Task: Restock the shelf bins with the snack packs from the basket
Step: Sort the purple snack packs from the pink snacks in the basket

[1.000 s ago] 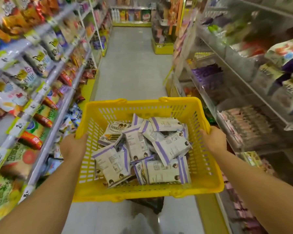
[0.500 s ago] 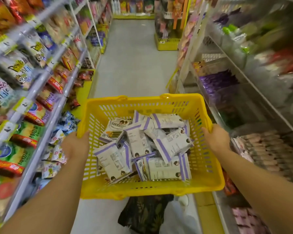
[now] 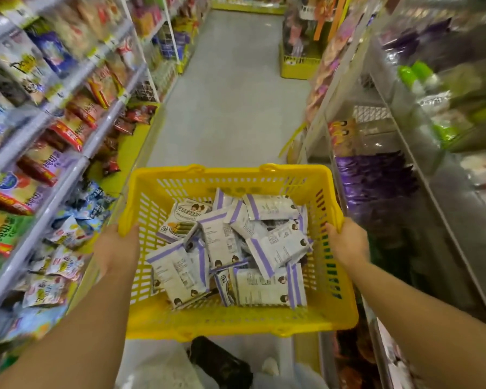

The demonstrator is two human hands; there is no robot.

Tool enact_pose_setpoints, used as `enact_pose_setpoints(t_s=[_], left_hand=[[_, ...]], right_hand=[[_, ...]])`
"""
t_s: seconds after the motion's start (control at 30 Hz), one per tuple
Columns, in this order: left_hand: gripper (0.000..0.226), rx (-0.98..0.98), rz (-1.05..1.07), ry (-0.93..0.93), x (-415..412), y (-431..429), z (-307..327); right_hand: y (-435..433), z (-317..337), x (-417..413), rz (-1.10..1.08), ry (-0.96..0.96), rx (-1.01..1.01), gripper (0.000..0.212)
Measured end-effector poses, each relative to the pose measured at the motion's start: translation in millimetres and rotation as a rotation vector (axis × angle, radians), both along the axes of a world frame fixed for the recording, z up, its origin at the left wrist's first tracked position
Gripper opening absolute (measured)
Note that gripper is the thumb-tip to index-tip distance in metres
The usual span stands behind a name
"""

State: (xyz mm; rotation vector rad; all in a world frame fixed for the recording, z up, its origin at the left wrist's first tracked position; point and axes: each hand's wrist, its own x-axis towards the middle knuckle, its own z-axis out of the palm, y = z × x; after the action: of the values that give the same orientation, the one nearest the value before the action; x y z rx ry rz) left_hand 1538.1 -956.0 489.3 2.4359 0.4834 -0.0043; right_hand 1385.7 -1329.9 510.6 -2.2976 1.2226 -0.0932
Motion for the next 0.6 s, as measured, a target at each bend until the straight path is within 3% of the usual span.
enact_pose_setpoints(t_s=[0.33, 0.6], left_hand=[[0.048, 0.074, -0.082, 0.065, 107, -40, -60], [0.038, 0.108, -0.232, 0.001, 199, -69, -201]], right_hand=[[-18, -75, 77, -0.116, 0.077, 0.061, 0.034], [-23, -220, 119, -0.264, 0.158, 0.104, 0.041]])
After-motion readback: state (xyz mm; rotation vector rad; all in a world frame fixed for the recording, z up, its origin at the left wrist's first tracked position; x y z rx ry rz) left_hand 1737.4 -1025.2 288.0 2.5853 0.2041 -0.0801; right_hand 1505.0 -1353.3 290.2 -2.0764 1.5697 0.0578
